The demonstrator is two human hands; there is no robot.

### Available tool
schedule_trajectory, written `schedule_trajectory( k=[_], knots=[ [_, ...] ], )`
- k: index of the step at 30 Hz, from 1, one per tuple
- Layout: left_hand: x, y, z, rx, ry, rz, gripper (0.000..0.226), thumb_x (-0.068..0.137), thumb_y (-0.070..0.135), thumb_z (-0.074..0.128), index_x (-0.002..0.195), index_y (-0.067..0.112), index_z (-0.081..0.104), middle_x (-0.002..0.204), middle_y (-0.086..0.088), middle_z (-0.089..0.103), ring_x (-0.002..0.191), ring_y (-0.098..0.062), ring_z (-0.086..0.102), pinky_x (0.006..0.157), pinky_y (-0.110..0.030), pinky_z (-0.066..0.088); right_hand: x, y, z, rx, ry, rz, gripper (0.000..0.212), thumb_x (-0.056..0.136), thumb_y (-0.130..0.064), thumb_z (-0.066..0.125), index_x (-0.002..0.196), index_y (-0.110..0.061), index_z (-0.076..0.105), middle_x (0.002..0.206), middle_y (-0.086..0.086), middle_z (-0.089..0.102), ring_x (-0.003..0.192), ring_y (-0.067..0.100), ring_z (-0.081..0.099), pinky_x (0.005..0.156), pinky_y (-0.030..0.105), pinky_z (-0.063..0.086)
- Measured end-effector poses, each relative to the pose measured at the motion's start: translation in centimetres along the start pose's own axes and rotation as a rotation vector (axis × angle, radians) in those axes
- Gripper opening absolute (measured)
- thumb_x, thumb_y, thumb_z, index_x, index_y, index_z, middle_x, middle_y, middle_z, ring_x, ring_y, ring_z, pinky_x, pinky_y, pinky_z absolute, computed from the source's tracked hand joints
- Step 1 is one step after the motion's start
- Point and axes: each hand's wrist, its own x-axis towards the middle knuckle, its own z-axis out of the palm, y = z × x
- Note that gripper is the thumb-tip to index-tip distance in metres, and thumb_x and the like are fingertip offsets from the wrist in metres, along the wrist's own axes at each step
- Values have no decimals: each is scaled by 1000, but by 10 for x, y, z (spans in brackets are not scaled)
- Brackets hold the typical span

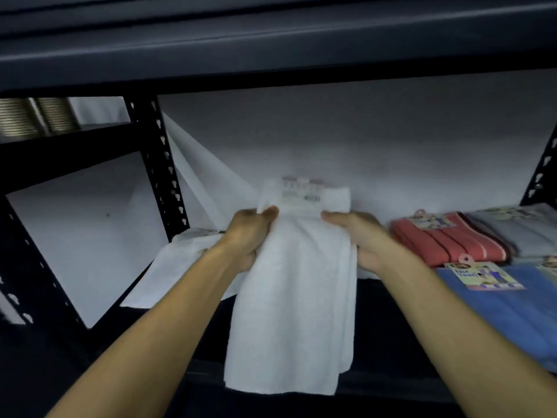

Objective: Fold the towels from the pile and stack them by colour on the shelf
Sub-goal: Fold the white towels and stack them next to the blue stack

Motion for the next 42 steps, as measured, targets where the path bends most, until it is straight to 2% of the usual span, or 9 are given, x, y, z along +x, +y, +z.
schedule_trajectory(
  k=[4, 8, 10, 17, 22, 25, 28, 32, 42],
  knots=[
    [26, -54, -11, 252, 57, -211, 41, 93, 16, 59, 123, -12, 54, 110, -20, 68, 79, -20, 63, 59, -23, 50, 16, 50, -6, -404, 78, 127, 68, 79, -15, 73, 137, -5, 39, 118, 8, 57, 104, 21, 59, 91, 36, 52],
    [28, -68, -16, 379, 70, -250, 6, 92, 4, 56, 90, 0, 60, 81, -8, 58, 66, -17, 53, 50, -20, 41, 25, 70, -15, -609, 133, 85, 75, 84, -2, 65, 149, -12, 28, 143, 6, 42, 123, 22, 47, 95, 27, 44],
    [29, -61, -17, 339, 46, -177, 22, 94, -2, 51, 74, 7, 54, 70, -6, 55, 60, -15, 51, 50, -19, 41, 29, 67, -12, -614, 139, 3, 73, 83, 1, 64, 147, -17, 33, 143, 6, 45, 117, 18, 50, 86, 24, 44],
    [37, -59, -19, 276, 119, -21, 16, 88, 4, 58, 100, 8, 67, 98, -10, 72, 89, -28, 69, 81, -39, 59, 36, 57, -7, -773, 163, -107, 67, 88, -3, 54, 149, -19, 30, 132, 5, 55, 115, 22, 55, 88, 30, 49],
    [36, -80, -32, 705, 169, 99, 47, 92, 16, 60, 138, 10, 51, 125, -7, 61, 119, -29, 58, 100, -39, 49, 3, 70, -8, -1113, 153, -284, 57, 96, -13, 54, 148, -12, 32, 145, 8, 40, 135, 23, 36, 106, 28, 33],
    [13, -78, -36, 886, 206, 309, 46, 96, 28, 58, 139, 15, 50, 132, -3, 56, 122, -21, 54, 101, -40, 46, -33, 87, -21, -1128, 180, -514, 39, 93, -17, 61, 132, -15, 56, 117, 0, 55, 113, 18, 51, 93, 34, 48],
    [-32, -77, -40, 942, 63, 533, 31, 94, 42, 60, 121, 26, 62, 112, 14, 62, 96, 0, 59, 84, -32, 53, -77, 105, -37, -1184, 159, -631, 28, 85, -44, 66, 106, -24, 68, 90, -16, 52, 85, 3, 51, 64, 22, 46],
    [-86, -88, -57, 1128, -261, 669, 41, 82, 70, 58, 108, 38, 62, 105, 28, 54, 94, 7, 55, 79, -15, 46, -118, 114, -52, -1316, -113, -656, 59, 74, -80, 50, 111, -36, 61, 106, -24, 48, 98, -5, 46, 67, 13, 42],
    [-109, -125, -80, 1213, -261, 861, 27, 94, 52, 50, 106, 33, 67, 111, 23, 58, 101, 3, 56, 67, -24, 57, -103, 122, -57, -1303, -210, -765, 18, 94, -28, 60, 107, -29, 71, 103, -22, 61, 94, -2, 56, 70, 25, 54]
  ],
)
